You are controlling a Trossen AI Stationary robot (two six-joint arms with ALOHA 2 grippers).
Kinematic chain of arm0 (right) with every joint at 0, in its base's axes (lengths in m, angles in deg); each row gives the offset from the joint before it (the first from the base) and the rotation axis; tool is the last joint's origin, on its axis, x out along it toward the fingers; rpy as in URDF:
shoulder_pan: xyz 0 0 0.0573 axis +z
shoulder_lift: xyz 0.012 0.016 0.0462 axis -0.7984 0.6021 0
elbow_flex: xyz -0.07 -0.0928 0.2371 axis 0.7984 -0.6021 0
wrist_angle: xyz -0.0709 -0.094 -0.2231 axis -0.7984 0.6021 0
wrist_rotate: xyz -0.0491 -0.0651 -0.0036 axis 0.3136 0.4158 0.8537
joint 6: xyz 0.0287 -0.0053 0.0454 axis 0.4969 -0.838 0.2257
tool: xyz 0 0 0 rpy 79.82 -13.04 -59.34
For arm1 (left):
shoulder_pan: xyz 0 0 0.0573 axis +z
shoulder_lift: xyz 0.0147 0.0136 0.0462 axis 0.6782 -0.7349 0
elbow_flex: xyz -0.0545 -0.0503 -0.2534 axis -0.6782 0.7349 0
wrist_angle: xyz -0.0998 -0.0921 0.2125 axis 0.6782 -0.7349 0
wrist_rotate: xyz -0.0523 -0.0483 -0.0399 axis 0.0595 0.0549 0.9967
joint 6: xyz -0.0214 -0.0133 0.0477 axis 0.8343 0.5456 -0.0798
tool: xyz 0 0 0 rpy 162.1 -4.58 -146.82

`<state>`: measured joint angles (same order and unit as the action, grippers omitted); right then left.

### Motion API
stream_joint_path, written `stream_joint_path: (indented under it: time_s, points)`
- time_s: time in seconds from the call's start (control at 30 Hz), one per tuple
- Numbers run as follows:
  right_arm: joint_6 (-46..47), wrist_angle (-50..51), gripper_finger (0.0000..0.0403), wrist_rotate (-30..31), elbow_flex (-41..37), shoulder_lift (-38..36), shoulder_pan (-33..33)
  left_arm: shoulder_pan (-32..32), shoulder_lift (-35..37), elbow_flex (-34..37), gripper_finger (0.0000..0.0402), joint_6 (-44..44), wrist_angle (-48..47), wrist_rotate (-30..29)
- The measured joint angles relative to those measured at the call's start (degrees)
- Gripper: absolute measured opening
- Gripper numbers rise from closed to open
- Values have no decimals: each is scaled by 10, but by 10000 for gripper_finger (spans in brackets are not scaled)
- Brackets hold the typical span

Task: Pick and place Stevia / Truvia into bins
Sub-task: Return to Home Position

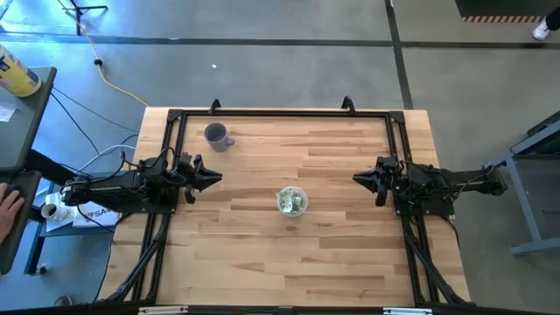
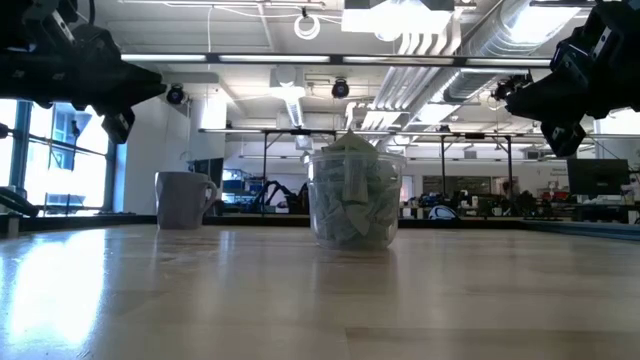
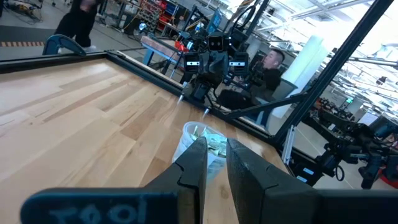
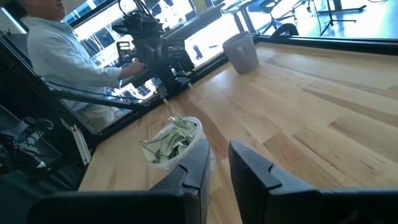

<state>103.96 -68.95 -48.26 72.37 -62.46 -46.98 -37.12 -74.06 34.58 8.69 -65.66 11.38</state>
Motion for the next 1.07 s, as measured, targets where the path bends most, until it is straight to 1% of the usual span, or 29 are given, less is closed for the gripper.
stream_joint_path:
  time_s: [0.3,0.57,0.87,1.07]
  points:
    - [0,0,46,0,0,0,0,0,0,0,97,0,0,0]
    - [0,0,52,0,0,0,0,0,0,0,97,0,0,0]
    - [0,0,46,0,0,0,0,0,0,0,97,0,0,0]
    - [0,0,51,0,0,0,0,0,0,0,97,0,0,0]
